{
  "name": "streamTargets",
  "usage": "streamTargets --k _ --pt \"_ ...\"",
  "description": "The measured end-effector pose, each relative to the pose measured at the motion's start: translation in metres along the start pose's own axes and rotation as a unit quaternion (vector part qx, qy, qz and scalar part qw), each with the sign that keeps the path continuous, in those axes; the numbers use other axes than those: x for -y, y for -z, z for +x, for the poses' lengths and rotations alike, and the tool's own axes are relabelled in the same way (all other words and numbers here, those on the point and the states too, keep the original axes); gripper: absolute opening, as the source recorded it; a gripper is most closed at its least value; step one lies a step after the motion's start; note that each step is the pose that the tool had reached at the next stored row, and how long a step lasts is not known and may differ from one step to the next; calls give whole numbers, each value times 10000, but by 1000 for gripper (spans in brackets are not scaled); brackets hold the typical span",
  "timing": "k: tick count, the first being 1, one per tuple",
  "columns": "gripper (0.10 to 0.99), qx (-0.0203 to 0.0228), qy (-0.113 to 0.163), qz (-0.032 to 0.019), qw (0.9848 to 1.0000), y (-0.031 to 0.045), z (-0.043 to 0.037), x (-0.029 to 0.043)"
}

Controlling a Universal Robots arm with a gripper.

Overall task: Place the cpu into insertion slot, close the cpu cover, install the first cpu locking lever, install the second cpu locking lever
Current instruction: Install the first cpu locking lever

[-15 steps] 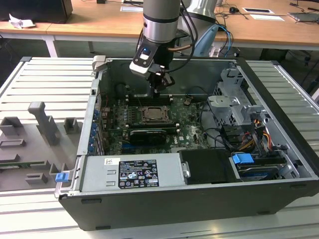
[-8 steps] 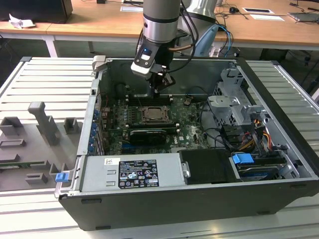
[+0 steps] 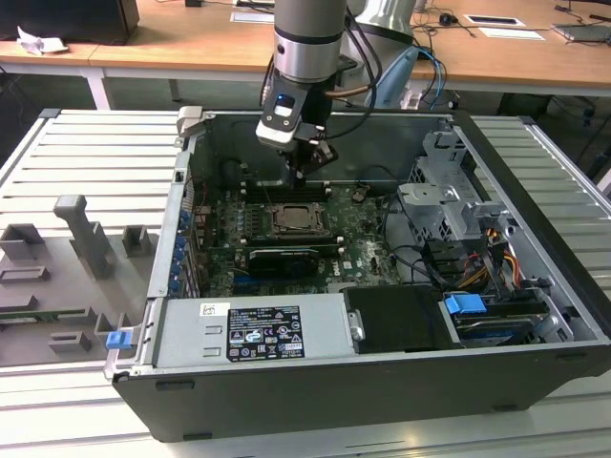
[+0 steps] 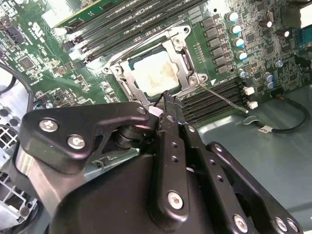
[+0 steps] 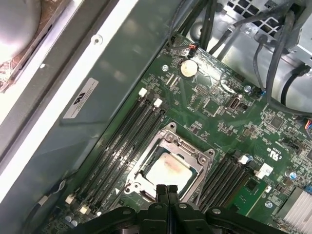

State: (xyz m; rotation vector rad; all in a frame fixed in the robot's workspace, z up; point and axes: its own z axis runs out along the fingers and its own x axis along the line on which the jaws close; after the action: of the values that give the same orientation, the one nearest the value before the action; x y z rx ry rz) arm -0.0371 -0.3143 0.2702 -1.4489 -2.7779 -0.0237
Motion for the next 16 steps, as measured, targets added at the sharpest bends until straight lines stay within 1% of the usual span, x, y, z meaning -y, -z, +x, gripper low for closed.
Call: streamTargets --k 10,16 --pt "106 -3 350 5 9994 0 -3 2" --pt "106 -6 628 9 9980 0 -6 4"
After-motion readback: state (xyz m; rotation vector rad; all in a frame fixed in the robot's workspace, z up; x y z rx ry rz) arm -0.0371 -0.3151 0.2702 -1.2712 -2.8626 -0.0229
